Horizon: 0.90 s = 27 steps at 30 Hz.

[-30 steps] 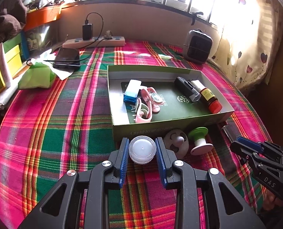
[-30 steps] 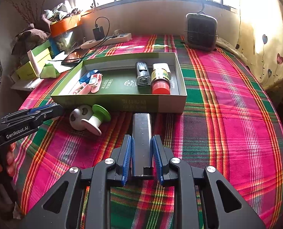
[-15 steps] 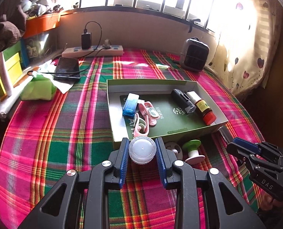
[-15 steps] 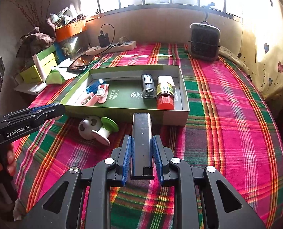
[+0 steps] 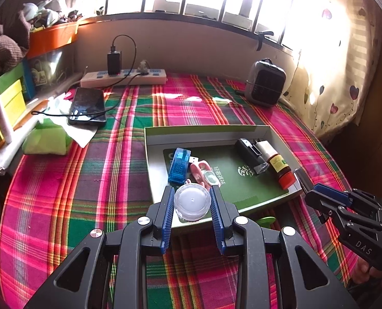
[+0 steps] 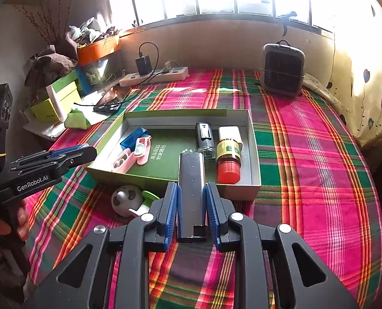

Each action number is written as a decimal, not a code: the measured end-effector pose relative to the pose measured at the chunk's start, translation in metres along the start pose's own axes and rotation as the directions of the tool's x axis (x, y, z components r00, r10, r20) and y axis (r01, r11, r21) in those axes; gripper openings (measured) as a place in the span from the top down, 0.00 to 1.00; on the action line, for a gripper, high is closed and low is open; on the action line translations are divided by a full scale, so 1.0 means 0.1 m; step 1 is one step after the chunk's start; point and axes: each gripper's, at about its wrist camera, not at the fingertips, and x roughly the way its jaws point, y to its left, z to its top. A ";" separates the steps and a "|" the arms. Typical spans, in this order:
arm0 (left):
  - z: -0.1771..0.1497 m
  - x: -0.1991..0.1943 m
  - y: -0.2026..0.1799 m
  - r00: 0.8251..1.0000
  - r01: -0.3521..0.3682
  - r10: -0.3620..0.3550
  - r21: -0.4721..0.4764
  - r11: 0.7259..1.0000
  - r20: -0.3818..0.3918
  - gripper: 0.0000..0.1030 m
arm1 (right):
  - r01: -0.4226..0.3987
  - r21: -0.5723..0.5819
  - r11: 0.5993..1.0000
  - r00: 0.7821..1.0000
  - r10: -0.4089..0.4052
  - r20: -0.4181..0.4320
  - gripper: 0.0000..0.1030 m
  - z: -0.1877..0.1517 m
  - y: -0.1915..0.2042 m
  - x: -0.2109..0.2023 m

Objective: Organize rigid objects
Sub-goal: 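Carry the white container with left gripper while right gripper carries the silver bar over the box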

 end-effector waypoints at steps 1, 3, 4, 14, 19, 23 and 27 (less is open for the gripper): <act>0.02 0.02 0.01 1.000 -0.001 0.001 -0.004 1.000 -0.002 0.74 | -0.001 0.000 1.000 1.000 0.001 -0.001 0.76 0.02 0.00 0.02; 0.06 0.06 0.03 1.000 0.006 -0.006 -0.007 1.000 -0.004 0.74 | -0.003 -0.002 1.000 1.000 0.003 -0.002 0.76 0.05 0.00 0.05; 0.08 0.09 0.04 1.000 0.003 -0.003 -0.010 1.000 -0.009 0.74 | -0.005 -0.001 1.000 1.000 0.005 -0.004 0.76 0.07 0.00 0.07; 0.21 0.29 0.12 1.000 0.001 -0.002 -0.028 1.000 -0.030 0.74 | -0.013 0.011 1.000 0.999 0.013 -0.043 0.76 0.25 -0.06 0.36; 0.31 0.39 0.13 1.000 -0.005 0.004 -0.022 1.000 -0.029 0.74 | -0.022 -0.001 1.000 0.998 0.022 -0.062 0.76 0.30 -0.05 0.49; 0.41 0.49 0.15 0.999 -0.020 0.020 -0.017 1.000 -0.033 0.74 | -0.029 -0.008 1.000 0.996 0.028 -0.081 0.76 0.33 -0.04 0.61; 0.49 0.60 0.20 0.999 -0.027 0.026 -0.018 0.999 -0.043 0.74 | -0.036 -0.017 0.999 0.995 0.034 -0.098 0.76 0.34 -0.02 0.70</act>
